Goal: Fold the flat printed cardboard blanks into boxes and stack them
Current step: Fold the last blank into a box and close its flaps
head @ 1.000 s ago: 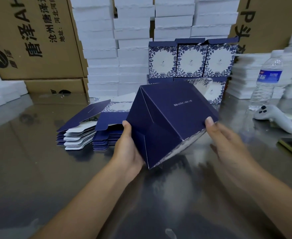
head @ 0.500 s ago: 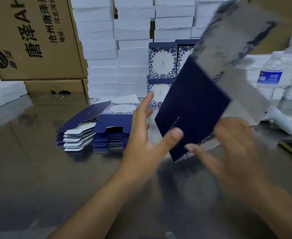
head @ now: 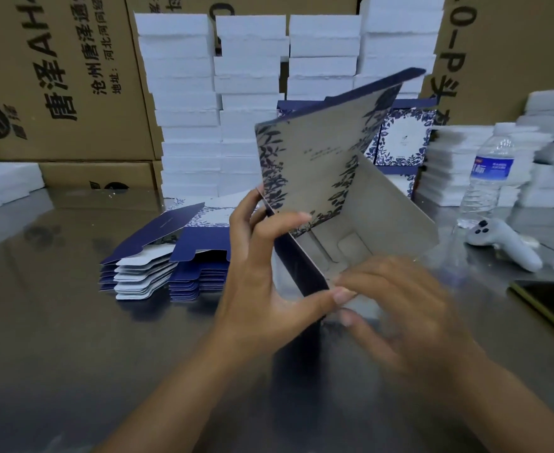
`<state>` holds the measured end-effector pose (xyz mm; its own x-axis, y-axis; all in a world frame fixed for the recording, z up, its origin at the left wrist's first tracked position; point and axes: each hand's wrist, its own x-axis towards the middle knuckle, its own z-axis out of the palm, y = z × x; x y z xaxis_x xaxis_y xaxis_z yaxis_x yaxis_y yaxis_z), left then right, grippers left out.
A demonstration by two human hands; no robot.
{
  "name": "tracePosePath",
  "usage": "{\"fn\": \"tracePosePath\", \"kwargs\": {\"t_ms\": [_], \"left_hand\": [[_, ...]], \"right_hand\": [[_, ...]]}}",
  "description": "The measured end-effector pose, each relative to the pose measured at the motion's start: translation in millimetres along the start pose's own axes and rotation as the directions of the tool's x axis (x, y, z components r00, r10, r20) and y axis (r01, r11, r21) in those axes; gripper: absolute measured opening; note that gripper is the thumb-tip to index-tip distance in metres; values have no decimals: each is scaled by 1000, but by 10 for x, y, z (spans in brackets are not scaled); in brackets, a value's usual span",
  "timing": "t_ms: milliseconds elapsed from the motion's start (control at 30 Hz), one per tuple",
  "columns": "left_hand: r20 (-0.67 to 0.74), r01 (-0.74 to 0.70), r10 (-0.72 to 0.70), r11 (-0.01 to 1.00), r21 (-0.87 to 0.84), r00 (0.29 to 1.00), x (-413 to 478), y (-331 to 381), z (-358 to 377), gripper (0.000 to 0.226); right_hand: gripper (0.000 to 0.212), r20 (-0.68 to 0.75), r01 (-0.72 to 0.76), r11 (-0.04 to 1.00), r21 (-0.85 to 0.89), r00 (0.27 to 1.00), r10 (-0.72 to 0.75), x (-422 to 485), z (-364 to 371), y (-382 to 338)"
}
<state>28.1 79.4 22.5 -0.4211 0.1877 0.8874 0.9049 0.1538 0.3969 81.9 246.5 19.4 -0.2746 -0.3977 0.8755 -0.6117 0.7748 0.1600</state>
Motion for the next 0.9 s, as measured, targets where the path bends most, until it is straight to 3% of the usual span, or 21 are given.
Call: {"fn": "tracePosePath", "kwargs": {"t_ms": [67,133,233,300,367,433,533,633,733,900], "left_hand": [[-18,-18,18,1000,18,1000,-4,6,14,61],[-12,-43,43,999,21,999,-7,10,22,61],[-1,-56,56,998,7,998,-4,9,24,64],[7,-50,50,999,0,999,-2,22,36,66],[28,-57,57,998,8,998,-5,44,47,65],[49,-74,73,997,18,996,-12,62,51,64],[68,-113,108,991,65,992,-30,80,60,67],[33,-79,77,995,66,996,-9,69,49,69],[10,-48,47,996,78,999,6,60,23,71],[-7,46,-46,996,79,999,16,80,-10,92]], "right_hand": [[16,-97,-95,990,103,990,105,33,-27,-15],[21,-99,-176,978,111,977,187,117,-45,-23],[24,134,-364,931,9,924,359,339,-81,-55],[23,435,-458,881,-118,774,461,497,-71,-42],[26,680,-458,852,-253,542,493,660,-1,18],[30,750,-439,831,-342,405,523,780,95,67],[34,712,-537,740,-404,324,623,785,210,109],[33,736,-517,740,-430,274,619,784,268,79],[31,747,-493,748,-445,256,613,851,294,49],[5,759,-397,778,-488,247,602,913,293,64]]}}
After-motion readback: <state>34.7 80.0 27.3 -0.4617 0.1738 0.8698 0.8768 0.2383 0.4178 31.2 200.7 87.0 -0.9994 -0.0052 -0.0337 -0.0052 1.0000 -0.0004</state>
